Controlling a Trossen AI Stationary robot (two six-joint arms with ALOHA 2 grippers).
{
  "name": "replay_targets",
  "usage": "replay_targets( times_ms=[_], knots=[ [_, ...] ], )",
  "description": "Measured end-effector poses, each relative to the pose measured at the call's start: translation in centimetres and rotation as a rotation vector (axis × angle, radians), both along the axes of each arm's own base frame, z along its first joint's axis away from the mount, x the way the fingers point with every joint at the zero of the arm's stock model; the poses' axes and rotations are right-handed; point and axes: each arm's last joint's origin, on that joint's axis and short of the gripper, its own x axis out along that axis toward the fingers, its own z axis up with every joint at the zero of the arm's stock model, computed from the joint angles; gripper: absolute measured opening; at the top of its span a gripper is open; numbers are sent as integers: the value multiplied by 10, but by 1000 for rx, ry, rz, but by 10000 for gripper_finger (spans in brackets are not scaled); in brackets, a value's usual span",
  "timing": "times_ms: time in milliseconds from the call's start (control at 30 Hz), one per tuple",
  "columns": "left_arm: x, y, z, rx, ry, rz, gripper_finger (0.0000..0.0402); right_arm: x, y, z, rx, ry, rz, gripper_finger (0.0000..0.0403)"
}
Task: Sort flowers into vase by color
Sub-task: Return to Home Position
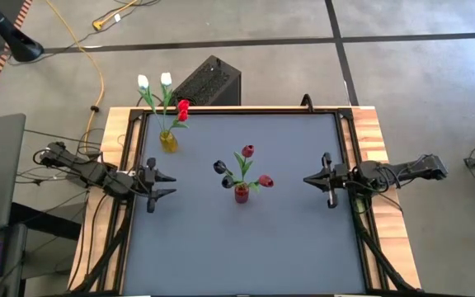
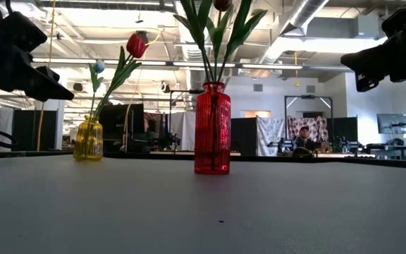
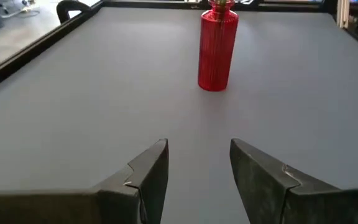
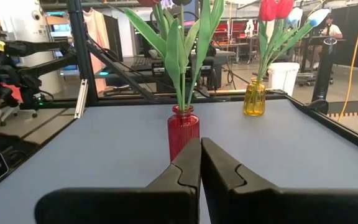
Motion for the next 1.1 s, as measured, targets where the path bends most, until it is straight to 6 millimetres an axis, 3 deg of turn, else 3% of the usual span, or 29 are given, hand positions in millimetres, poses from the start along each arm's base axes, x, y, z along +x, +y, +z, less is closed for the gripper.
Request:
replay_targets(
  times_ms=[1100],
  knots=[
    [0,0,0,21,5,-7,160,0,0,0,0,1,0,37]
  ],
)
